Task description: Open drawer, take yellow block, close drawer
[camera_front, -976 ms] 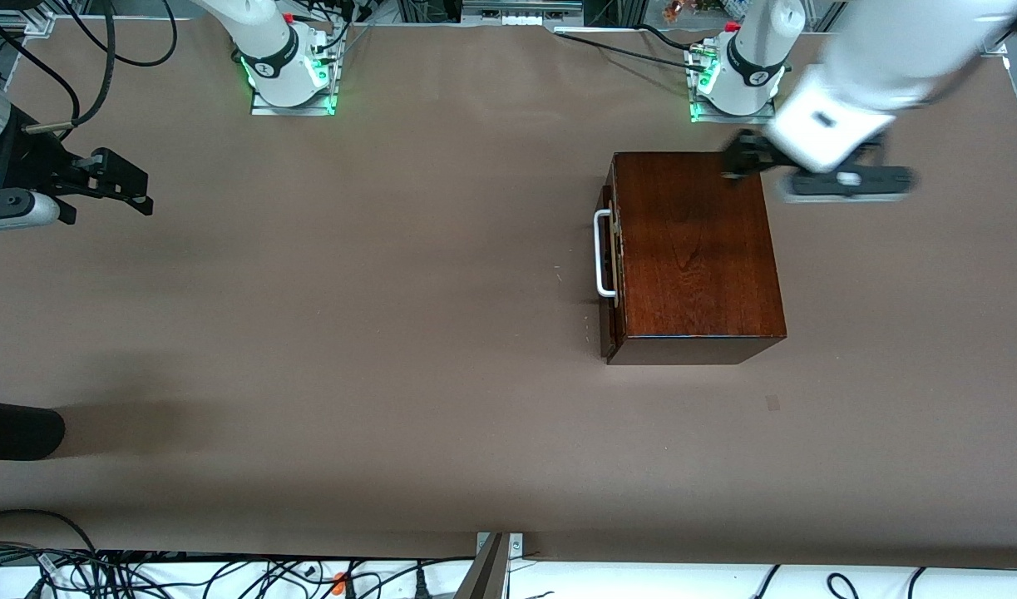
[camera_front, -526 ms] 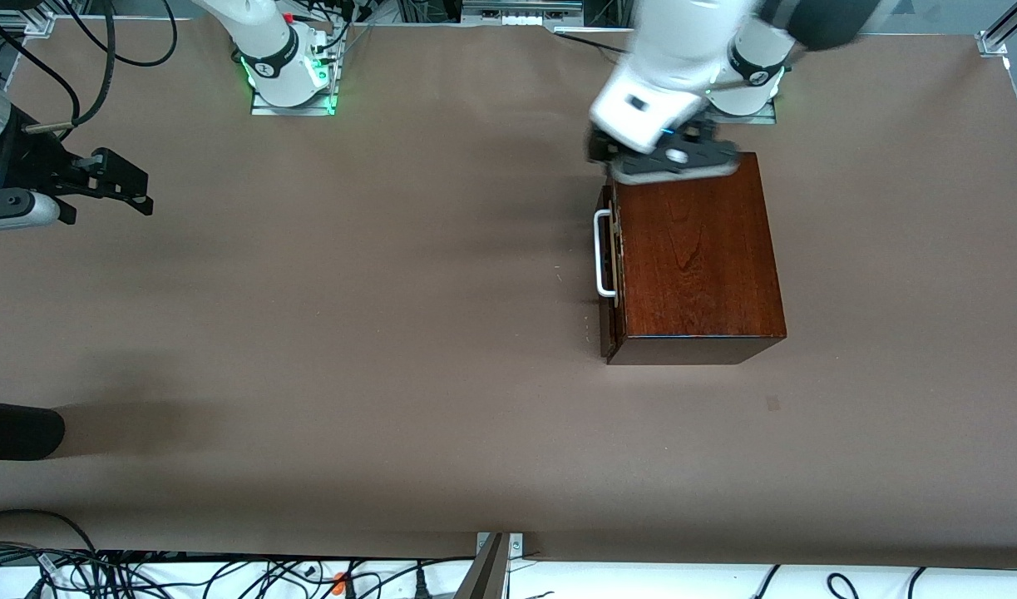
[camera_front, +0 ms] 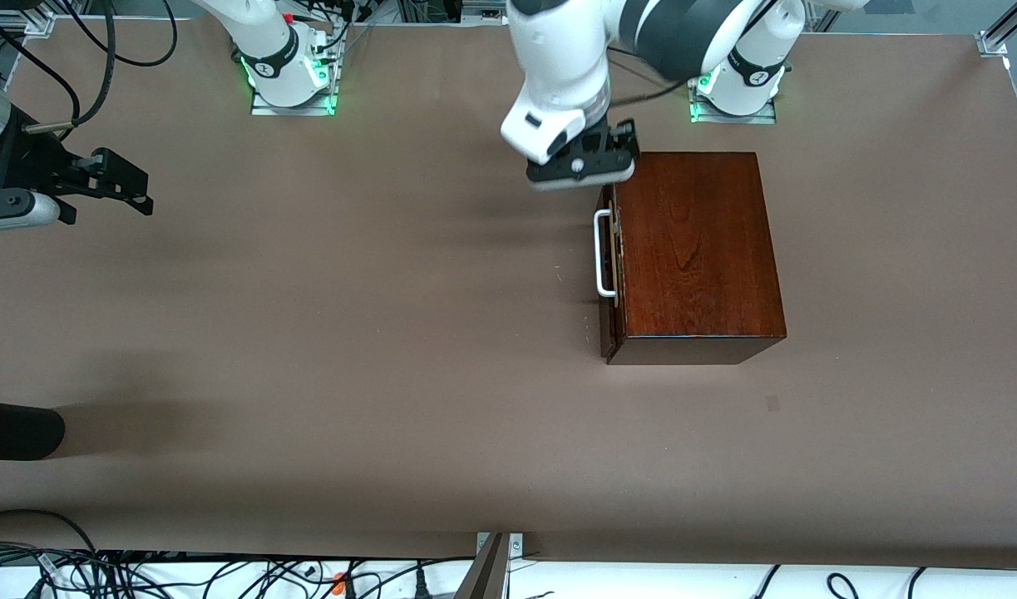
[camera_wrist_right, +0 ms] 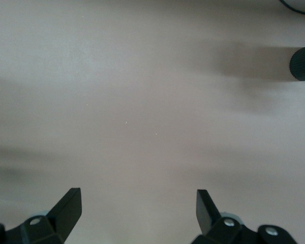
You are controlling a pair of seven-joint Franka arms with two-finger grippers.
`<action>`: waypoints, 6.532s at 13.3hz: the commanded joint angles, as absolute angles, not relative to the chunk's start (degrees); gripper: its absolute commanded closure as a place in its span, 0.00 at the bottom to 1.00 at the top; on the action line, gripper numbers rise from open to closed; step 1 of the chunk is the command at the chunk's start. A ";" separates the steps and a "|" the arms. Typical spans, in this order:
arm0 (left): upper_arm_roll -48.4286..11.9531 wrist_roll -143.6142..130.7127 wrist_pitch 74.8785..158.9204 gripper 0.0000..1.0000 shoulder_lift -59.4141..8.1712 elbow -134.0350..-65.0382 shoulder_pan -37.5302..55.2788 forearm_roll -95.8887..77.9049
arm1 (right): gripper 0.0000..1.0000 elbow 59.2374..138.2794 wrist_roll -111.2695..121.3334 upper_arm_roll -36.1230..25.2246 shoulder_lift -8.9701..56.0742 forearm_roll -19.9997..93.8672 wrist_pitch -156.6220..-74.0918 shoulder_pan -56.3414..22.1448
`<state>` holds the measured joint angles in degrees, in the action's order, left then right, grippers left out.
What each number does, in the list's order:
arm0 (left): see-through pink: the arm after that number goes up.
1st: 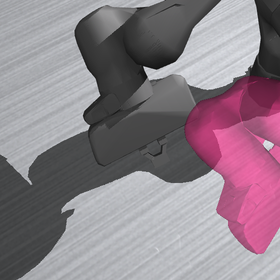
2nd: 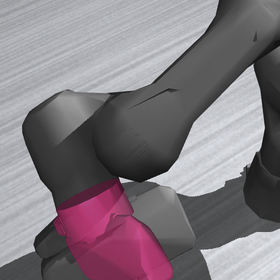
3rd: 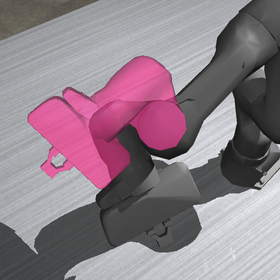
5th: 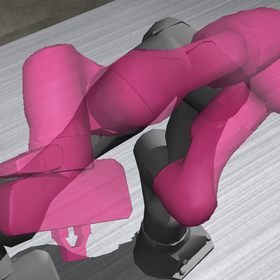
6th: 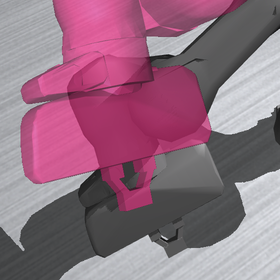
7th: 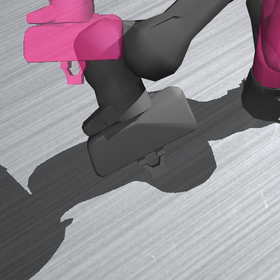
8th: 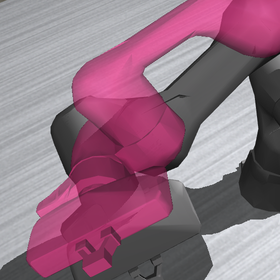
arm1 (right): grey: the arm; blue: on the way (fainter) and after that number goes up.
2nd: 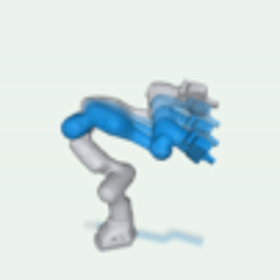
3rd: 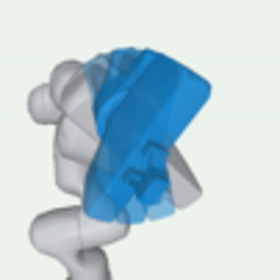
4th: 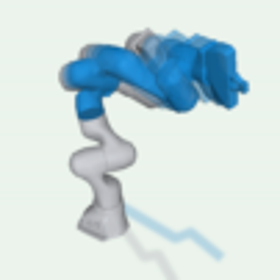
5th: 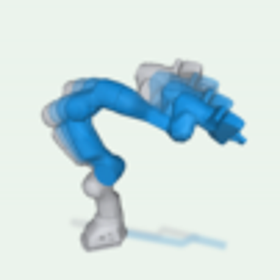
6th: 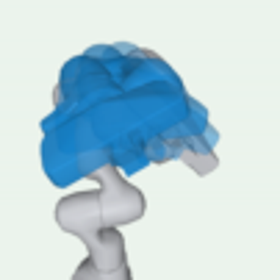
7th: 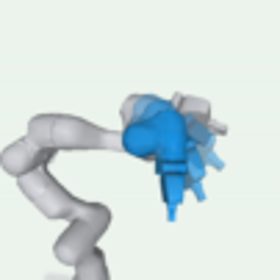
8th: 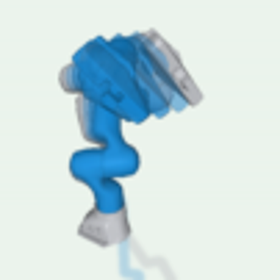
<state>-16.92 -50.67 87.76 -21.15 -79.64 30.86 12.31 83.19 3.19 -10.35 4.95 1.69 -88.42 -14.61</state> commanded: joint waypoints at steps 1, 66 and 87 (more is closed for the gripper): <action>-16.70 -50.19 92.70 0.00 -22.85 -83.47 31.55 15.81 | 0.00 82.88 2.81 -10.37 4.83 0.97 -87.89 -14.85; -16.79 -65.76 105.49 0.00 -46.43 -65.12 43.43 22.43 | 0.00 82.88 3.16 -10.90 4.83 1.32 -87.71 -14.24; -1.72 -4.43 86.31 0.00 -4.05 -89.20 4.10 -2.28 | 0.00 83.06 3.60 -10.28 9.04 2.29 -89.83 -19.59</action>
